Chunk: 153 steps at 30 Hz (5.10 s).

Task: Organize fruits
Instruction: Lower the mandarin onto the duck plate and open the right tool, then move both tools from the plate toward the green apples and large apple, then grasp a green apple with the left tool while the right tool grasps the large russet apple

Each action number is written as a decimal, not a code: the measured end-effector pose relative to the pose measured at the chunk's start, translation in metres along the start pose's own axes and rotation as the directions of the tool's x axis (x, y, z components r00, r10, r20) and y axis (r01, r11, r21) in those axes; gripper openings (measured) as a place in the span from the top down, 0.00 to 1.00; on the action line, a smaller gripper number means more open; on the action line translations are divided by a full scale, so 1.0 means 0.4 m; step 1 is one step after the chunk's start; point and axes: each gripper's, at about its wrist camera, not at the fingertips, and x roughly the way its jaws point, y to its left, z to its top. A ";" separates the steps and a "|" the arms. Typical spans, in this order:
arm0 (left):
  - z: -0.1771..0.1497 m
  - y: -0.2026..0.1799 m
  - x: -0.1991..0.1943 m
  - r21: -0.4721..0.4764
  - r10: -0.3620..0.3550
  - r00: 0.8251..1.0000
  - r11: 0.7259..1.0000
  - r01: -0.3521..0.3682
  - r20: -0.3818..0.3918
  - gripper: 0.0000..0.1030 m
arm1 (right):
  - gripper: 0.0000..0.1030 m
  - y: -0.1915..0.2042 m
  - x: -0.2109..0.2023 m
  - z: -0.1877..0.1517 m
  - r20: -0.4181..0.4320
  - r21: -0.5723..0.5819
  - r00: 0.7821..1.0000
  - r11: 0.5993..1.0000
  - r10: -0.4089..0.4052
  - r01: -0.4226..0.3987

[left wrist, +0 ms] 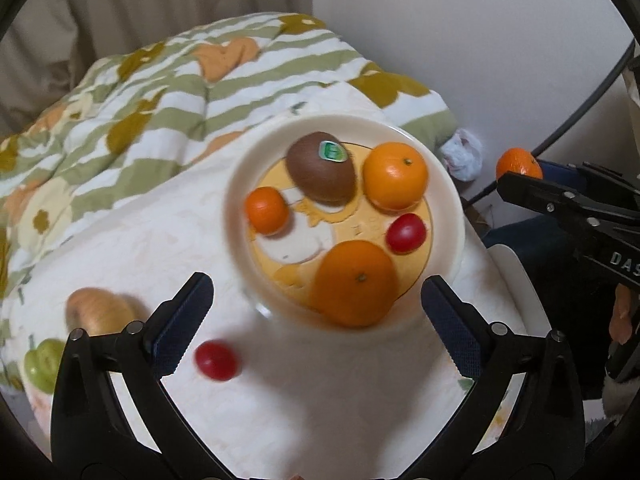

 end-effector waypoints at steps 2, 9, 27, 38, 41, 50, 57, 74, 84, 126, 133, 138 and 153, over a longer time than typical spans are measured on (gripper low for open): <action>-0.011 0.017 -0.024 -0.024 0.012 1.000 1.000 -0.012 0.009 0.00 | 0.68 0.006 0.002 -0.001 -0.002 -0.016 1.000 1.000 0.009 -0.009; -0.044 0.063 -0.098 -0.106 0.079 0.997 0.991 -0.076 0.025 0.00 | 0.68 0.030 0.029 -0.012 -0.019 -0.085 0.999 0.996 0.034 -0.036; -0.126 0.098 -0.148 -0.167 0.133 0.991 0.977 -0.130 0.002 0.00 | 0.36 0.032 0.122 -0.028 -0.002 -0.139 1.000 0.990 -0.014 0.014; -0.126 0.087 -0.185 -0.180 0.146 0.988 0.974 -0.134 0.052 0.00 | 0.01 0.032 0.082 -0.034 0.039 -0.146 0.999 0.989 0.012 -0.006; -0.129 0.083 -0.206 -0.190 0.160 0.984 0.971 -0.143 0.075 0.00 | 0.01 0.038 0.054 -0.034 0.056 -0.163 0.998 0.987 0.014 -0.005; -0.178 0.091 -0.332 -0.270 0.245 0.958 0.942 -0.199 0.151 0.00 | 0.01 0.068 -0.053 0.003 0.067 -0.190 0.997 0.981 0.049 -0.035; -0.247 0.166 -0.422 -0.350 0.323 0.931 0.903 -0.249 0.169 0.00 | 0.01 0.139 -0.120 0.043 0.099 -0.214 0.989 0.973 0.114 -0.091; -0.367 0.560 -0.497 -0.362 0.309 0.932 0.904 -0.227 0.189 0.00 | 0.01 0.419 -0.097 0.069 0.128 -0.096 0.991 0.995 -0.027 0.040; -0.383 0.738 -0.423 -0.177 0.166 0.976 0.974 -0.140 0.142 0.00 | 0.01 0.565 0.001 0.036 0.013 0.038 0.995 0.994 -0.101 0.100; -0.359 0.759 -0.043 0.142 0.002 0.997 0.990 0.008 -0.074 0.39 | 0.01 0.732 0.330 -0.008 -0.092 -0.098 0.993 0.993 -0.078 0.069; -0.370 0.768 -0.051 0.134 0.018 0.997 0.991 -0.008 -0.077 0.39 | 0.01 0.745 0.351 -0.001 -0.094 -0.116 0.993 0.991 -0.074 0.063; -0.378 0.777 -0.058 0.118 0.019 0.997 0.993 -0.011 -0.071 0.39 | 0.03 0.744 0.379 0.004 -0.114 -0.118 0.990 0.991 -0.080 0.067; -0.393 0.819 -0.120 0.048 0.037 0.999 0.998 -0.035 -0.036 0.40 | 0.32 0.777 0.371 0.014 -0.124 -0.148 0.990 0.988 -0.068 0.049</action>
